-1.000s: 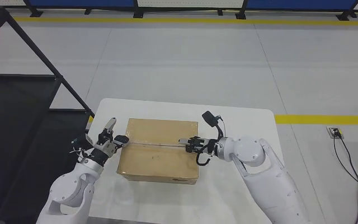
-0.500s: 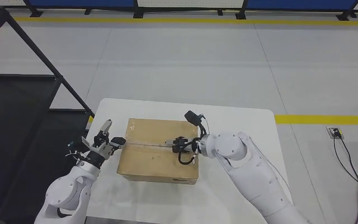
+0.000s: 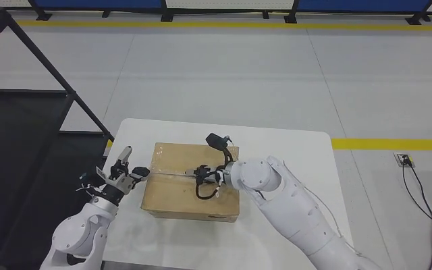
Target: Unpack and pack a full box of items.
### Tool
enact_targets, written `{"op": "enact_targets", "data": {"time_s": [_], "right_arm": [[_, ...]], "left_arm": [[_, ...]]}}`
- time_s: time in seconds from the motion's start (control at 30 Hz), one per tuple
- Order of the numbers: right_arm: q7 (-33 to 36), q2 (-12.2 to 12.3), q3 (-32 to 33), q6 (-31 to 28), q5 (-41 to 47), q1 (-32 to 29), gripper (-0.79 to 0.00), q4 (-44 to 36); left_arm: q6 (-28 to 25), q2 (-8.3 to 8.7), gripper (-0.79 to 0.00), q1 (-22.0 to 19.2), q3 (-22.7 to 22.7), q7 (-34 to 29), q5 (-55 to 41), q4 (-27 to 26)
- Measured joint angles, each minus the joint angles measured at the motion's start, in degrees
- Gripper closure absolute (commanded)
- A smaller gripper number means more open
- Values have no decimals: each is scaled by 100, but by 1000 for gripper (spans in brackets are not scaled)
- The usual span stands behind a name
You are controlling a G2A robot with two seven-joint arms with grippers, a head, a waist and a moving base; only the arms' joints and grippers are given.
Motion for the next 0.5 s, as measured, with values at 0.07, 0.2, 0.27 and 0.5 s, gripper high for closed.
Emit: {"op": "enact_targets", "data": {"time_s": [0.07, 0.2, 0.27, 0.5], "right_arm": [[-93, -64, -99, -79, 76, 73, -388, 115], [-266, -197, -270, -270, 264, 216, -391, 383], [-349, -277, -364, -389, 379, 305, -397, 554], [-573, -592, -708, -799, 764, 622, -434, 1194]], "left_arm": [[-15, 2, -785, 19, -24, -11, -11, 20], [-30, 6, -785, 71, -77, -14, -46, 47], [-41, 8, -785, 98, -111, -6, -72, 62], [-89, 13, -785, 194, -223, -1, -167, 102]]}}
